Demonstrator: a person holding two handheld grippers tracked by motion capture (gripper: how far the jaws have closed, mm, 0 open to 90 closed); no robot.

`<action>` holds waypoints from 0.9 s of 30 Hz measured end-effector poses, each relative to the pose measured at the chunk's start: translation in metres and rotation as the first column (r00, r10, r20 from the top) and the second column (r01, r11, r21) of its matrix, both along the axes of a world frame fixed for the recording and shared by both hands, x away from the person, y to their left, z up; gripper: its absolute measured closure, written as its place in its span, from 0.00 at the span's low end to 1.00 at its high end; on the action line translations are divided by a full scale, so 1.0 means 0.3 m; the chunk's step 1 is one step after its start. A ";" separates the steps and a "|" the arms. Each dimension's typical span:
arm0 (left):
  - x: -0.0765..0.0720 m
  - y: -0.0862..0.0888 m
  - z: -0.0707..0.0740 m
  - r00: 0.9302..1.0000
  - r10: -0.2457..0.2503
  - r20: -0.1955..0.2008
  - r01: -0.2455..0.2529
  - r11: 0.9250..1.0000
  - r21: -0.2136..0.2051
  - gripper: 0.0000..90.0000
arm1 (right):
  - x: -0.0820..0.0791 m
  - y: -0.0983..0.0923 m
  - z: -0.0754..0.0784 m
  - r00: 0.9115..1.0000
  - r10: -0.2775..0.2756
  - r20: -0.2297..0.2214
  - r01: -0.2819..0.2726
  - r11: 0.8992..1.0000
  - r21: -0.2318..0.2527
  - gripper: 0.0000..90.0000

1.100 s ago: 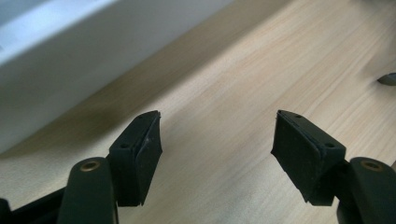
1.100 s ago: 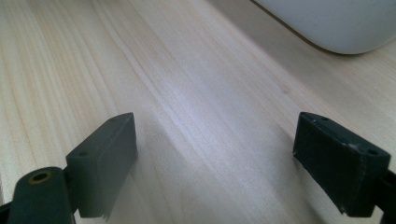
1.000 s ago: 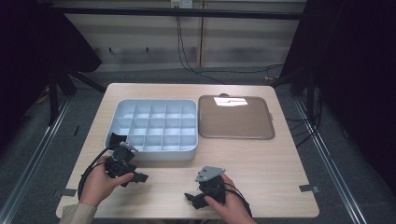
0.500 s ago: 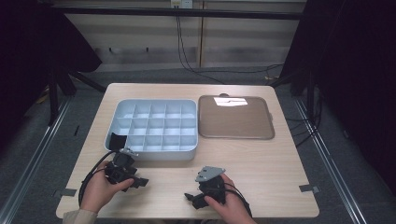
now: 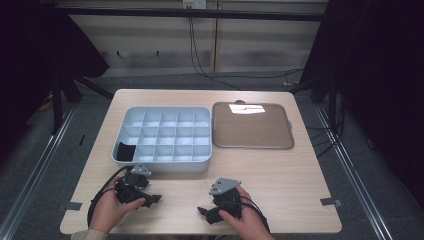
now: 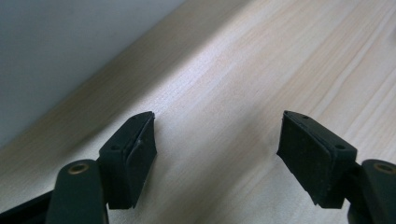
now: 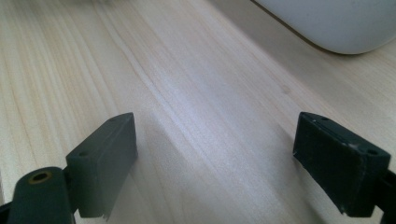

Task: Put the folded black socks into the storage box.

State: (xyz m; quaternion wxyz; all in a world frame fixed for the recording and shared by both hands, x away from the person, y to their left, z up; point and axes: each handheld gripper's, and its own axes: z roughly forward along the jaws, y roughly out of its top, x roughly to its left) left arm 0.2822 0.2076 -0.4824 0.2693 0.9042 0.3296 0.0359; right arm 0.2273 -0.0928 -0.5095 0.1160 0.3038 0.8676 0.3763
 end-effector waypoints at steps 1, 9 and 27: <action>0.000 0.000 -0.001 1.000 -0.001 0.002 0.001 1.000 -0.007 0.29 | 0.000 0.000 0.000 1.000 0.000 0.000 0.000 1.000 0.000 0.15; -0.008 0.006 -0.017 0.998 -0.022 0.061 0.024 0.999 -0.025 0.26 | -0.001 0.001 0.000 1.000 0.000 -0.001 0.000 1.000 0.000 0.15; -0.027 0.017 -0.044 0.989 -0.042 0.141 0.050 0.997 -0.050 0.18 | -0.002 0.001 0.000 1.000 0.004 -0.001 -0.004 1.000 0.001 0.15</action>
